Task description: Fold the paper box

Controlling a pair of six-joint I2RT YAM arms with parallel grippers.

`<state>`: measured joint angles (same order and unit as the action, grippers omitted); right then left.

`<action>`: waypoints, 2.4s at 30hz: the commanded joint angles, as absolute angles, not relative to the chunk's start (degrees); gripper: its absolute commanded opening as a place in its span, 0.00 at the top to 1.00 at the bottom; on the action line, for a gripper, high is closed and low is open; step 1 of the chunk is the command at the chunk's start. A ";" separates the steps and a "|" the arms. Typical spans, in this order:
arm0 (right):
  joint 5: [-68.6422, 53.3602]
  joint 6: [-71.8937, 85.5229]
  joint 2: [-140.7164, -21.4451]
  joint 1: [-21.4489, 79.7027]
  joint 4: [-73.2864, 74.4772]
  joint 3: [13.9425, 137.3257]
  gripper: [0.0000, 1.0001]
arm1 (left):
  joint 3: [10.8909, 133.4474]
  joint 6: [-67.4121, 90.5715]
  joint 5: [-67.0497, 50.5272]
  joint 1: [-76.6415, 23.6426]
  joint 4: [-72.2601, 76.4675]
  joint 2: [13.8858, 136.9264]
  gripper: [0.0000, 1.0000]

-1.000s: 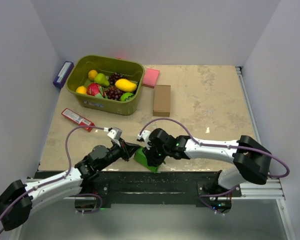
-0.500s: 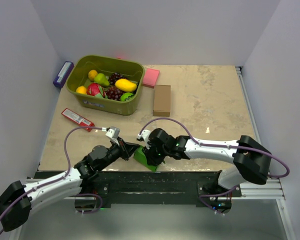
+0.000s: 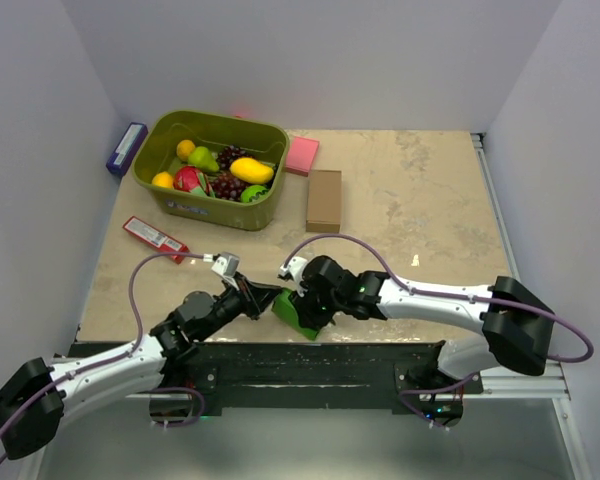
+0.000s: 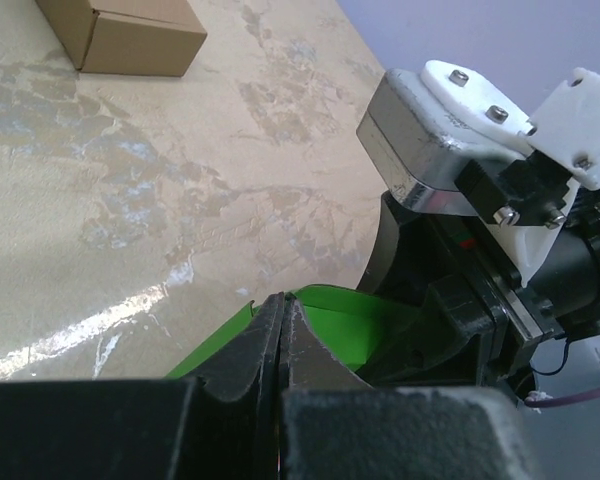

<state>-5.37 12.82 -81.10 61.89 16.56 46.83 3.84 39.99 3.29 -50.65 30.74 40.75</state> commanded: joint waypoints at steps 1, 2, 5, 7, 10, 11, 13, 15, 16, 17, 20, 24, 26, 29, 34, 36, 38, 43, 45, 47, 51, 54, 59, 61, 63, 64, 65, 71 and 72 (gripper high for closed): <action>6.59 16.26 -77.17 58.97 20.65 46.49 1.00 | -6.77 40.08 4.83 -50.71 25.75 40.95 1.00; 6.59 16.35 -76.91 58.97 20.57 46.49 1.00 | -6.68 39.90 4.66 -50.71 26.27 41.31 1.00; 6.94 16.44 -76.20 58.97 20.48 46.58 1.00 | -6.59 39.81 4.48 -50.71 26.81 42.36 1.00; 6.68 16.35 -75.33 58.98 20.65 46.67 1.00 | -6.42 39.90 4.83 -50.71 26.72 42.98 1.00; 5.89 16.00 -74.88 58.89 21.00 46.58 1.00 | -6.15 39.55 4.92 -50.71 26.72 42.54 1.00; 5.63 15.91 -74.97 58.89 21.01 46.58 1.00 | -5.80 39.20 4.57 -50.71 26.72 42.45 1.00; 5.10 15.56 -75.32 58.89 20.48 46.14 1.00 | -4.58 37.54 3.70 -50.71 26.63 41.57 1.00; 3.09 14.77 -75.85 58.97 19.52 46.05 1.00 | -2.91 35.96 1.68 -50.71 26.46 40.53 0.98; 1.95 13.46 -76.28 58.97 19.16 46.05 1.00 | -2.47 34.21 0.89 -50.71 26.54 40.08 0.82; 0.45 12.75 -76.46 58.97 18.73 45.97 1.00 | -1.76 33.49 0.36 -50.63 25.67 39.38 0.71; -4.91 10.20 -77.78 58.97 17.67 46.14 1.00 | -0.35 31.73 -1.22 -50.54 23.39 37.63 0.36; -12.47 8.35 -78.84 58.97 17.75 47.45 1.00 | 3.51 30.50 -3.60 -50.36 20.57 34.99 0.25; -16.42 7.56 -78.66 58.97 18.28 47.99 1.00 | 4.04 29.97 -5.78 -49.93 18.99 33.84 0.22; -21.08 6.51 -78.31 58.97 19.77 49.48 1.00 | 5.36 29.18 -8.25 -48.70 15.74 32.70 0.20; -26.10 5.10 -76.99 58.97 22.32 51.59 1.00 | 5.19 28.13 -14.67 -47.81 17.48 31.20 0.19; -27.94 4.49 -76.82 58.97 23.63 52.12 1.00 | 4.75 28.39 -18.09 -47.90 19.41 31.64 0.19; -29.17 3.43 -76.47 58.97 24.25 52.21 1.00 | 4.40 28.56 -21.07 -47.81 21.97 32.43 0.20; -33.22 1.50 -75.94 59.06 25.23 51.77 1.00 | 3.17 30.58 -28.38 -47.81 30.12 34.71 0.37; -34.88 1.14 -75.76 59.15 24.61 51.33 1.00 | 2.46 32.33 -32.16 -47.90 32.51 35.86 0.45; -36.65 0.62 -75.67 59.33 24.69 51.50 1.00 | 1.76 33.31 -35.14 -47.81 35.85 36.82 0.57; -34.46 0.35 -76.11 59.50 26.27 52.64 0.99 | 1.06 34.89 -38.14 -47.90 39.28 39.11 0.86; -25.26 4.90 -75.94 59.33 28.29 54.57 0.67 | 1.14 33.85 -37.45 -47.90 39.03 39.03 0.95; -6.35 14.14 -72.78 56.62 33.73 57.56 0.37 | 3.25 28.22 -27.62 -47.90 26.03 32.18 0.96; -4.93 17.22 -68.92 54.59 34.89 57.57 0.37 | 2.82 27.95 -24.63 -47.90 22.68 28.33 0.96; -3.00 18.80 -64.89 53.79 36.73 57.13 0.39 | 2.55 27.86 -23.56 -47.90 20.67 26.38 0.96; -2.55 19.07 -63.56 53.09 37.17 56.95 0.38 | 2.29 27.86 -23.21 -47.99 20.31 25.50 0.96; -2.20 19.16 -62.50 52.82 37.70 56.69 0.37 | 2.29 27.86 -23.20 -47.99 20.04 25.23 0.96; 2.99 19.34 -58.62 50.45 36.74 57.22 0.37 | 2.72 27.33 -25.05 -48.16 21.27 28.30 0.96; 3.16 19.07 -58.71 50.19 36.39 57.04 0.37 | 2.81 27.33 -25.22 -48.16 21.62 28.74 0.96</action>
<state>-2.17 18.02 -59.27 51.29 36.53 55.18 2.26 28.82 -23.86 -47.81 20.93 27.20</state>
